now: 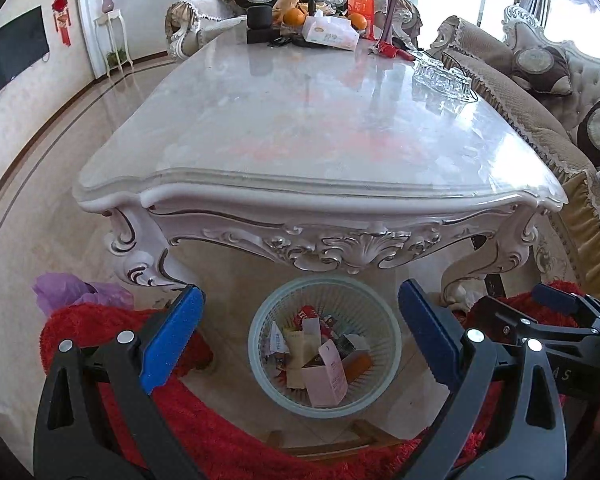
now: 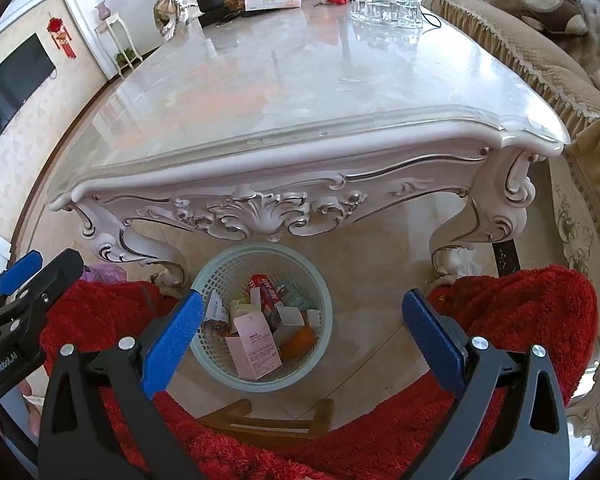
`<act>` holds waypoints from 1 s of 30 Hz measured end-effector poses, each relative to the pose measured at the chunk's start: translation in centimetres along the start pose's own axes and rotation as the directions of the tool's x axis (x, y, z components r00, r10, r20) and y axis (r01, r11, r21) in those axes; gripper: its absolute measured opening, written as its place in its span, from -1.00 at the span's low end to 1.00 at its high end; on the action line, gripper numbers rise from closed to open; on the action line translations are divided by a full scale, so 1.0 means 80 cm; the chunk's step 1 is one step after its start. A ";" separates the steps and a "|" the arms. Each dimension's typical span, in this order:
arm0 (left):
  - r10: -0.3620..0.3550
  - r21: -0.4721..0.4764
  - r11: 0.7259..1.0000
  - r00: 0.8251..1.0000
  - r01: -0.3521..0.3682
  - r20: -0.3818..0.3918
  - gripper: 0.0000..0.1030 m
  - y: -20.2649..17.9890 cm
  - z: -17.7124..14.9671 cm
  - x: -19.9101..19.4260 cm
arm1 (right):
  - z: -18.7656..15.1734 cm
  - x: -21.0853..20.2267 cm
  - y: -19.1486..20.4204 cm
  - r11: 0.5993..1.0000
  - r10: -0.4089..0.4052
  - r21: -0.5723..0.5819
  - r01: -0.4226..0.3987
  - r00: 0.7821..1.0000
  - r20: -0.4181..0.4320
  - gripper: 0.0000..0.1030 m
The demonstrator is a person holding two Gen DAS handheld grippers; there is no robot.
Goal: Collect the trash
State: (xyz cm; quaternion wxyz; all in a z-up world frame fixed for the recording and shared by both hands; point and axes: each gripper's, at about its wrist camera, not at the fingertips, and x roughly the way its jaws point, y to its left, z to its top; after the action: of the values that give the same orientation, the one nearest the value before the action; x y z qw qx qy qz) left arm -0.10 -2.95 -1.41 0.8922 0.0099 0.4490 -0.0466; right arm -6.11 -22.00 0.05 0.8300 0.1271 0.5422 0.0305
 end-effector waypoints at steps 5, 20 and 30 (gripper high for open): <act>0.006 -0.002 1.000 1.000 -0.006 0.006 0.85 0.002 -0.001 -0.002 | 0.001 -0.003 0.001 1.000 -0.006 -0.003 0.006 1.000 0.008 0.85; 0.016 -0.007 1.000 1.000 -0.016 0.003 0.85 0.009 -0.002 -0.002 | -0.001 -0.002 0.012 0.999 -0.029 -0.046 0.029 1.000 0.006 0.85; 0.017 -0.006 1.000 1.000 -0.017 0.003 0.85 0.009 -0.002 -0.002 | -0.005 0.001 0.018 0.998 -0.036 -0.060 0.035 0.999 -0.005 0.85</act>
State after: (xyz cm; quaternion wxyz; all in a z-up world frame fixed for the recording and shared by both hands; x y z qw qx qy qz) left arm -0.31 -2.22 -1.38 0.8934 0.0112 0.4475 -0.0376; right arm -6.36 -20.53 0.20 0.8321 0.0925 0.5458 0.0325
